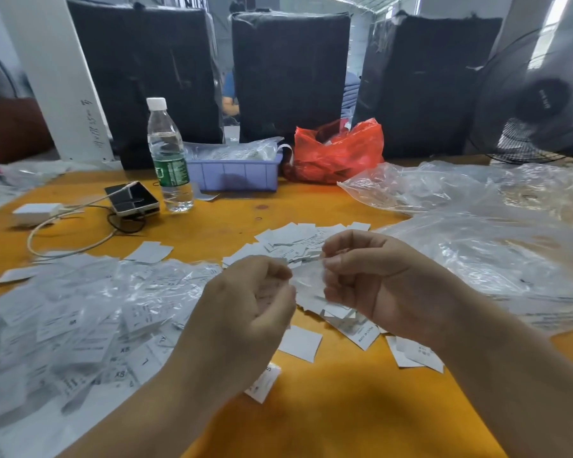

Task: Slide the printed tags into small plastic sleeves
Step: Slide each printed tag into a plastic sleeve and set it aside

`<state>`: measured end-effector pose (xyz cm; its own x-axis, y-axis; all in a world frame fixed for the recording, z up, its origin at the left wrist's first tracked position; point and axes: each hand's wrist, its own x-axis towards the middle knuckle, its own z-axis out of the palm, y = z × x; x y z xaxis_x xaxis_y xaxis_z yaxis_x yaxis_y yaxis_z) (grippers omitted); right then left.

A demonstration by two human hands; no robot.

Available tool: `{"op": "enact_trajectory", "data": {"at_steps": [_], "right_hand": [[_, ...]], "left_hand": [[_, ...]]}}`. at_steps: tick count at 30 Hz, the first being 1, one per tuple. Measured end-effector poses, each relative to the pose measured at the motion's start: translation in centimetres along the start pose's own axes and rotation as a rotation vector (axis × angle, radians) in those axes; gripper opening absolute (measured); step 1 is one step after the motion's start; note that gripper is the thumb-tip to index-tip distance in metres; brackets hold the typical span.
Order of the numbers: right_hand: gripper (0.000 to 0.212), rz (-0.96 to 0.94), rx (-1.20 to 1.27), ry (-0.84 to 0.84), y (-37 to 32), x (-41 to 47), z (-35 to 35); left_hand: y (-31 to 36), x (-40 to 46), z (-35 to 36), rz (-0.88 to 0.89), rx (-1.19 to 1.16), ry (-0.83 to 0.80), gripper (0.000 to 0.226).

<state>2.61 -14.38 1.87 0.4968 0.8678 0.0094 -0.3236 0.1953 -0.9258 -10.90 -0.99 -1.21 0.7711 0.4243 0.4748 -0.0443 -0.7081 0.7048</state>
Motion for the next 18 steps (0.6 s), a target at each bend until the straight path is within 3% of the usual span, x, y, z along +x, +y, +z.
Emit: {"op": "enact_trajectory", "data": {"at_steps": [3, 5, 11, 14, 18], "right_hand": [[0.016, 0.005, 0.009, -0.001, 0.16, -0.03, 0.1], [0.015, 0.005, 0.007, -0.007, 0.26, -0.04, 0.19], [0.017, 0.029, -0.042, -0.01, 0.49, -0.09, 0.4], [0.021, 0.013, -0.27, -0.011, 0.62, -0.27, 0.46], [0.01, -0.113, -0.59, 0.04, 0.93, -0.33, 0.73]], "left_hand": [[-0.33, 0.02, 0.0, -0.022, 0.031, -0.013, 0.032], [-0.3, 0.05, -0.07, -0.025, 0.046, -0.019, 0.037], [0.4, -0.03, -0.01, 0.068, -0.01, 0.02, 0.011], [0.52, -0.08, -0.14, 0.113, -0.003, 0.026, 0.025], [0.59, -0.01, -0.22, 0.095, -0.029, 0.007, 0.019]]}}
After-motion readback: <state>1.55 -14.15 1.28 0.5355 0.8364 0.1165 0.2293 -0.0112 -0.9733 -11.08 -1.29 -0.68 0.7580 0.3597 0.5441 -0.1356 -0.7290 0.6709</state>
